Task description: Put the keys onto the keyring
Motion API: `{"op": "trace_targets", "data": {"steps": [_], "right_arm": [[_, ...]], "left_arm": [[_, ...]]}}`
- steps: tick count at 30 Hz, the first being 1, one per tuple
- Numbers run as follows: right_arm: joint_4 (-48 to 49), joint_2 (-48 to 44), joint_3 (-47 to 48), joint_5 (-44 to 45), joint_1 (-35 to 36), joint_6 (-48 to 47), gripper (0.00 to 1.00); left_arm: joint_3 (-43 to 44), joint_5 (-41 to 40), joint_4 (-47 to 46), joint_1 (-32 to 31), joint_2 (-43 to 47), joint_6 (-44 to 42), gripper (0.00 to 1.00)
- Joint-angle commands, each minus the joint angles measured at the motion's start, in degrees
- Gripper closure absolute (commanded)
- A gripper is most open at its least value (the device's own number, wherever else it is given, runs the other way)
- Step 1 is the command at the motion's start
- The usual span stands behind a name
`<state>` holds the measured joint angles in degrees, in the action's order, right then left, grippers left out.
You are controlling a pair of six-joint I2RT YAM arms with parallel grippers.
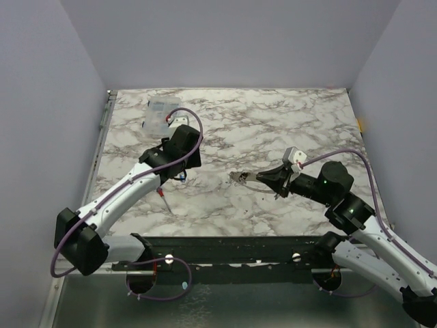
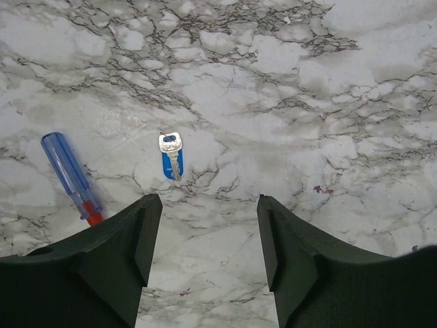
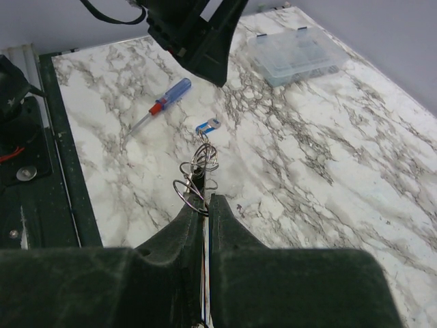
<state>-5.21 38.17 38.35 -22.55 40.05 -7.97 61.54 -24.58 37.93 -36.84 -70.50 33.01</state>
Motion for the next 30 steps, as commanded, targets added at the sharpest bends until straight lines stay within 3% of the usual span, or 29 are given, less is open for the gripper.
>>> {"op": "trace_targets", "data": {"steps": [1,4,6,12,17,30], "right_arm": [[-2.5,-0.8,1.4,-0.1,0.3,-1.4,0.99],[-3.3,-0.7,1.9,-0.9,0.3,-1.3,0.99],[-3.3,-0.7,1.8,-1.7,0.2,-1.0,0.99],[-2.4,-1.5,0.4,-2.5,0.2,0.0,0.99],[-1.4,-4.1,-1.1,-2.0,0.3,0.8,0.99],[0.3,-6.3,-4.2,-1.2,0.3,3.1,0.99]], "left_arm": [[4.1,2.1,4.4,0.9,-5.3,2.2,0.34],[5.3,1.3,6.4,2.9,-9.0,3.8,0.28],[5.8,2.1,6.8,4.3,-11.3,4.2,0.19],[6.5,0.5,6.7,5.2,-14.7,5.6,0.18],[4.7,-2.7,6.2,5.9,-14.2,10.2,0.21],[0.8,-6.4,0.6,6.2,-18.7,16.4,0.41]]}}
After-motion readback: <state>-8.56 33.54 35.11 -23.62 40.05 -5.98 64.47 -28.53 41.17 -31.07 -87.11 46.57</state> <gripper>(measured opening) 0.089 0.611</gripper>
